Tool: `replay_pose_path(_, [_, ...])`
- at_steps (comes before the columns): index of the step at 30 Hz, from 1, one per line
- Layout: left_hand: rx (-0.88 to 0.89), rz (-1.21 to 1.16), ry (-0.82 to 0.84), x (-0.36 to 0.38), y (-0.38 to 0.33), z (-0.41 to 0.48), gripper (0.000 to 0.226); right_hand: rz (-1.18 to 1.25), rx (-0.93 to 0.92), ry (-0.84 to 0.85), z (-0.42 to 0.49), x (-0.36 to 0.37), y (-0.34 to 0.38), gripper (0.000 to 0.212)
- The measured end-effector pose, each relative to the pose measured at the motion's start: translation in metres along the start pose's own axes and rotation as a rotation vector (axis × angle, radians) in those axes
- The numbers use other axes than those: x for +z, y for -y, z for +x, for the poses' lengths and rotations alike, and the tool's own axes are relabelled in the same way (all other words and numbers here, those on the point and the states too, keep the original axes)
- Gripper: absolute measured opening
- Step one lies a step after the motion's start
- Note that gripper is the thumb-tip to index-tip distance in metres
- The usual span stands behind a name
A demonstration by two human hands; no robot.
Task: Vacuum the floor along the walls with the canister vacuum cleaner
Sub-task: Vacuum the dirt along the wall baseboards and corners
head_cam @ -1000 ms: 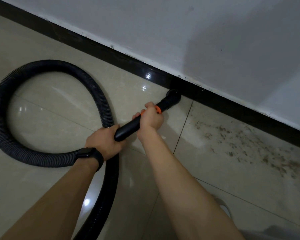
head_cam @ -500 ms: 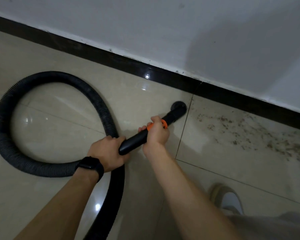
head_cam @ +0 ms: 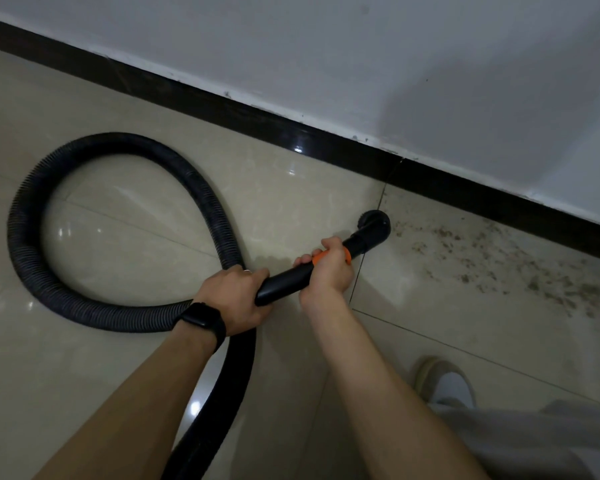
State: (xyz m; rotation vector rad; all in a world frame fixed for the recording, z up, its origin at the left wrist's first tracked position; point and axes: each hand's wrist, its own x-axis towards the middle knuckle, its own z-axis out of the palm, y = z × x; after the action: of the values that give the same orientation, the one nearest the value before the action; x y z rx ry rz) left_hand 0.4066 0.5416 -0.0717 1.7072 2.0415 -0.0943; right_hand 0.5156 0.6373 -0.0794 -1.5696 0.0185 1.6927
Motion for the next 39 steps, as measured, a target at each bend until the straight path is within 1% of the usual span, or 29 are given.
replay_pose_path(7, [-0.023, -0.011, 0.005, -0.001, -0.011, 0.016, 0.027, 0.001, 0.006, 0.027, 0.011, 0.002, 0.014, 0.010])
replay_pose_path(17, [-0.017, 0.005, -0.037, -0.002, -0.021, 0.037, 0.028, 0.004, 0.013, 0.054, 0.026, 0.010, 0.034, 0.010])
replay_pose_path(23, [-0.021, 0.003, -0.061, -0.004, -0.028, 0.048, 0.029, 0.010, 0.000, 0.064, 0.034, 0.016, 0.043, 0.014])
replay_pose_path(28, [-0.030, 0.006, -0.057, -0.002, -0.030, 0.055, 0.030, -0.002, 0.006, 0.087, 0.040, 0.017, 0.048, 0.013])
replay_pose_path(31, [-0.041, -0.034, -0.061, -0.003, -0.030, 0.057, 0.028, -0.011, 0.008, 0.095, 0.043, 0.021, 0.049, 0.014])
replay_pose_path(35, [-0.088, -0.106, -0.069, -0.002, -0.019, 0.053, 0.023, -0.048, 0.021, 0.100, 0.042, 0.031, 0.039, 0.010])
replay_pose_path(39, [-0.206, -0.222, -0.054, 0.001, -0.002, 0.044, 0.020, -0.124, 0.020, 0.111, 0.037, 0.048, 0.023, 0.011])
